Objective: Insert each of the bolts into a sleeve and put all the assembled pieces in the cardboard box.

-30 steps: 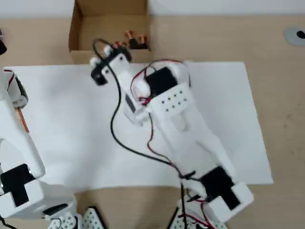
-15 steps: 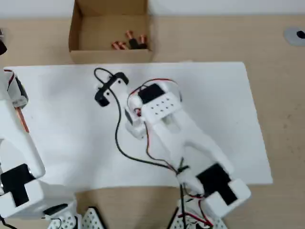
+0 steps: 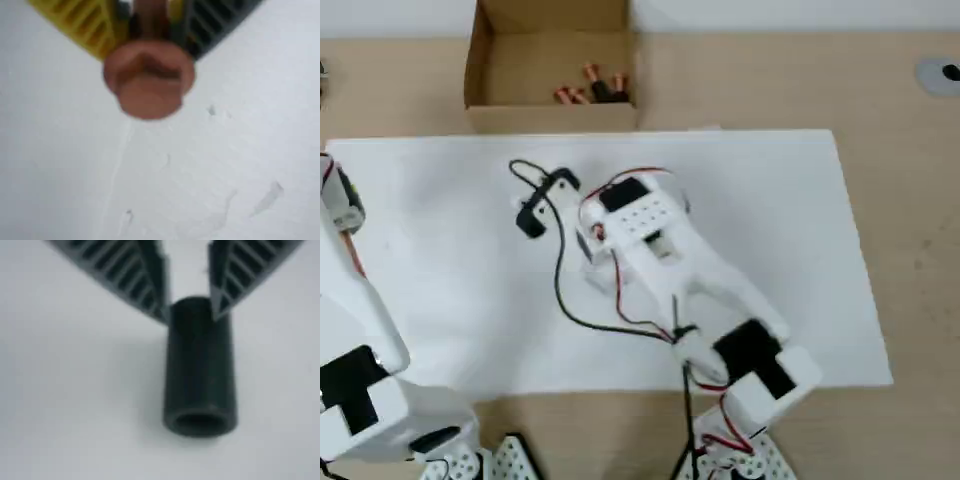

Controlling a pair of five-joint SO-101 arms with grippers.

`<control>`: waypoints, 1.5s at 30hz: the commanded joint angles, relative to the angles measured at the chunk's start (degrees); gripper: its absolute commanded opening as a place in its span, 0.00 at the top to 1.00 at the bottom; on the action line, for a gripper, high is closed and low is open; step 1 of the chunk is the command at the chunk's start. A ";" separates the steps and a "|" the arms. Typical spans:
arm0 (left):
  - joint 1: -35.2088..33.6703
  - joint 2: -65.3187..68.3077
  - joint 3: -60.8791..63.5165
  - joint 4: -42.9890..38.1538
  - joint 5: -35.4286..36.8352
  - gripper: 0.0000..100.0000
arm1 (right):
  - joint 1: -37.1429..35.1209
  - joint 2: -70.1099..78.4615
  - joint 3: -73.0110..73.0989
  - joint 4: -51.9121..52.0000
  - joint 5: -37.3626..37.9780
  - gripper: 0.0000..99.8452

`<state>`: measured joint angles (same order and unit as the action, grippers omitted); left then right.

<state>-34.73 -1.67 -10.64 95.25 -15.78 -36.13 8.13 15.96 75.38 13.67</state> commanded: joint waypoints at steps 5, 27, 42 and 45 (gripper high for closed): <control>-0.70 -3.47 -0.35 -0.35 -0.62 0.98 | 0.40 -0.48 0.22 0.00 4.04 0.98; -0.79 -3.47 -0.35 -0.35 -1.85 0.98 | -5.67 -0.57 -8.66 6.33 3.43 0.86; -0.62 -8.40 1.85 -0.35 -2.81 0.98 | -5.85 -0.04 -6.55 3.52 3.52 0.86; -0.79 -8.40 3.25 -0.53 -2.90 0.98 | -5.14 -0.04 -6.55 3.52 3.43 0.86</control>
<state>-34.90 -7.30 -7.65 95.25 -18.15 -41.76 8.40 10.07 79.52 17.45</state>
